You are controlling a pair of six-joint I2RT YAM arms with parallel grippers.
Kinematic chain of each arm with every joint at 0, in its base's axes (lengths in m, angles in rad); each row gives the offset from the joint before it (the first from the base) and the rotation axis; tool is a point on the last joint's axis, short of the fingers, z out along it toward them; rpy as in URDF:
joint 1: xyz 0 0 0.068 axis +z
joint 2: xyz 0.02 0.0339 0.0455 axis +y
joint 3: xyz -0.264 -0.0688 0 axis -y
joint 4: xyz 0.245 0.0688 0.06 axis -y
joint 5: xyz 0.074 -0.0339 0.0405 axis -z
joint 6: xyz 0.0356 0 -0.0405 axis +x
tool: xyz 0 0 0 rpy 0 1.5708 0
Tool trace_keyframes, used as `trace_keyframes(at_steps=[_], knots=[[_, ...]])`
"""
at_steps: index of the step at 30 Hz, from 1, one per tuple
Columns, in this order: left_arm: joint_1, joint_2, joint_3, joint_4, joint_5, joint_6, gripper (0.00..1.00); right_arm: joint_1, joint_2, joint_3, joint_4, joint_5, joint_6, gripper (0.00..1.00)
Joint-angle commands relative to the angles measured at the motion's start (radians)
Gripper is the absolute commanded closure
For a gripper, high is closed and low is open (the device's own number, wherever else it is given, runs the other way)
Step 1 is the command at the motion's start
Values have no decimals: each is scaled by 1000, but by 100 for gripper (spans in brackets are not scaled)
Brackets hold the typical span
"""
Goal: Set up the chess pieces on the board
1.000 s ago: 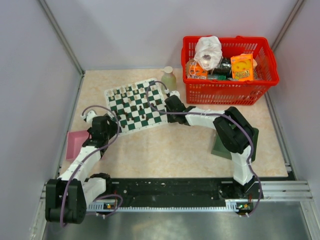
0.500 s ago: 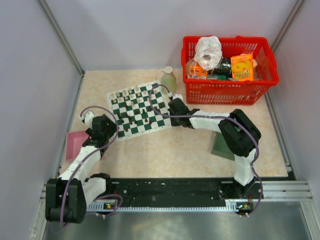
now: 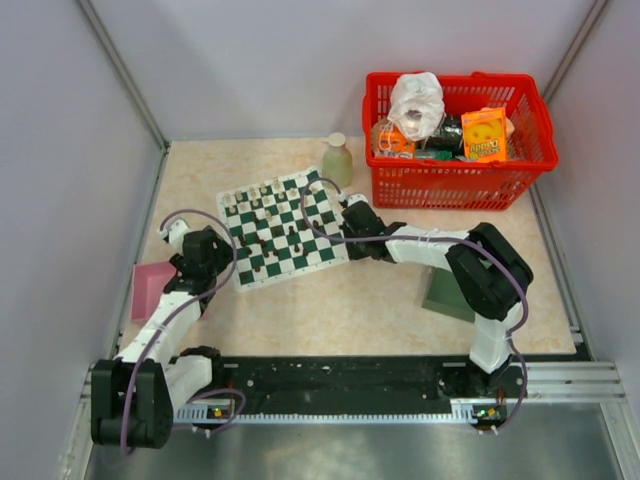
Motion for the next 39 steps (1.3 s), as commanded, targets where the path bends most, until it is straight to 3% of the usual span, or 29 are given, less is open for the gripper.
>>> trace_keyframes(at_steps=[1,39], knots=[[5,-24,40,15,-15,28,19,13,-64,-44,-66,-29,-39,100],[8,-55,61,3,13,97,16,19,-251,-336,-126,-113,20,100]])
